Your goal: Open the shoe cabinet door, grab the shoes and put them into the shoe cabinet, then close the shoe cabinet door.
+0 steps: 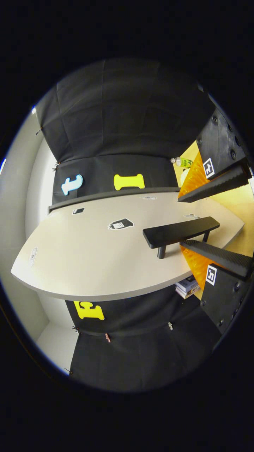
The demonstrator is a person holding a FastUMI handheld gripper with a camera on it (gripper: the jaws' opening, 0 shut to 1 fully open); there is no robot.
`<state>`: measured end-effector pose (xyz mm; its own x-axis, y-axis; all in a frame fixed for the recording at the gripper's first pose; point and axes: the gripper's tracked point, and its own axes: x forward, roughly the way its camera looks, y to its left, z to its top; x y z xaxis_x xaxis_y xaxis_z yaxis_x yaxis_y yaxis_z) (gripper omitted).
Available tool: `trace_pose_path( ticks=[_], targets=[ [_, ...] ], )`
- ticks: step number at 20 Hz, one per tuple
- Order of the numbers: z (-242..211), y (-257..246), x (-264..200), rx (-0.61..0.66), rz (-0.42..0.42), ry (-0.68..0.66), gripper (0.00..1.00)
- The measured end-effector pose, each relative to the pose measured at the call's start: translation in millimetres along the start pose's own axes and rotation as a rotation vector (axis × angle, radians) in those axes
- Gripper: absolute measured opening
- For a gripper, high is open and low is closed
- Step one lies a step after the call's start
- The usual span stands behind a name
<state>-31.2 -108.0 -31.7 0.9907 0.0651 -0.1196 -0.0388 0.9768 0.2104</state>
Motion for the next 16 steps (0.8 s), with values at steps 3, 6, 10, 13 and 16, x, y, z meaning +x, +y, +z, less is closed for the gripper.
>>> trace_pose_path(
  ticks=[3,6,10,13,16],
  targets=[
    [-5.3,25.8,16.5,0.004,0.038,0.014,0.74],
    [-9.7,53.7,28.7,-0.006,0.082,0.026,0.74],
    [-10.5,85.7,36.6,-0.03,0.143,0.017,0.79],
    [-7.6,101.9,39.5,-0.03,0.162,-0.001,0.79],
    [-11.1,104.6,40.6,-0.035,0.165,0.01,0.75]
  ],
)
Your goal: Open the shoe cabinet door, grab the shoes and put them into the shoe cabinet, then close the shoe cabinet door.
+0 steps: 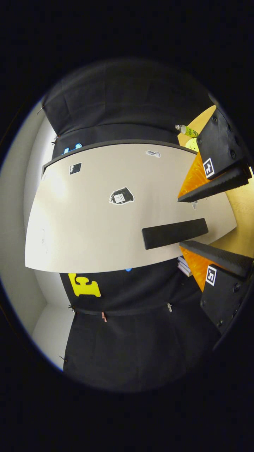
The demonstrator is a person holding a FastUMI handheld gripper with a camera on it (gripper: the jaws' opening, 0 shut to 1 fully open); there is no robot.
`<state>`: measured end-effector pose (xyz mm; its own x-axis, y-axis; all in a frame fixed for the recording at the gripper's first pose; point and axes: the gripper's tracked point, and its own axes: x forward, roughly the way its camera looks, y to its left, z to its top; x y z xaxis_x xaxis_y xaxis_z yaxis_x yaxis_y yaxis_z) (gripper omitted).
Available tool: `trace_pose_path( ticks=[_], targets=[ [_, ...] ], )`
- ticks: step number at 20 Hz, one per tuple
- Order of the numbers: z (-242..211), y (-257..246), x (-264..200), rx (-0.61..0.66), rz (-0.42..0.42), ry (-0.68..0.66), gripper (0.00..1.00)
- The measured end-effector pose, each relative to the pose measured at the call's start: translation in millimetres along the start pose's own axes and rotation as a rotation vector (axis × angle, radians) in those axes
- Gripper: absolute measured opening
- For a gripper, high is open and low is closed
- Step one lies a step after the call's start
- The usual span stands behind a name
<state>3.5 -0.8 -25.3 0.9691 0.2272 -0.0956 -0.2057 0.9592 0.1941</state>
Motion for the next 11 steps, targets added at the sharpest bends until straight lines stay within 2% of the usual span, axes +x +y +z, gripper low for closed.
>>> trace_pose_path(
  ticks=[11],
  targets=[
    [1.3,-9.0,-4.1,-0.026,-0.029,0.008,0.74]
  ],
)
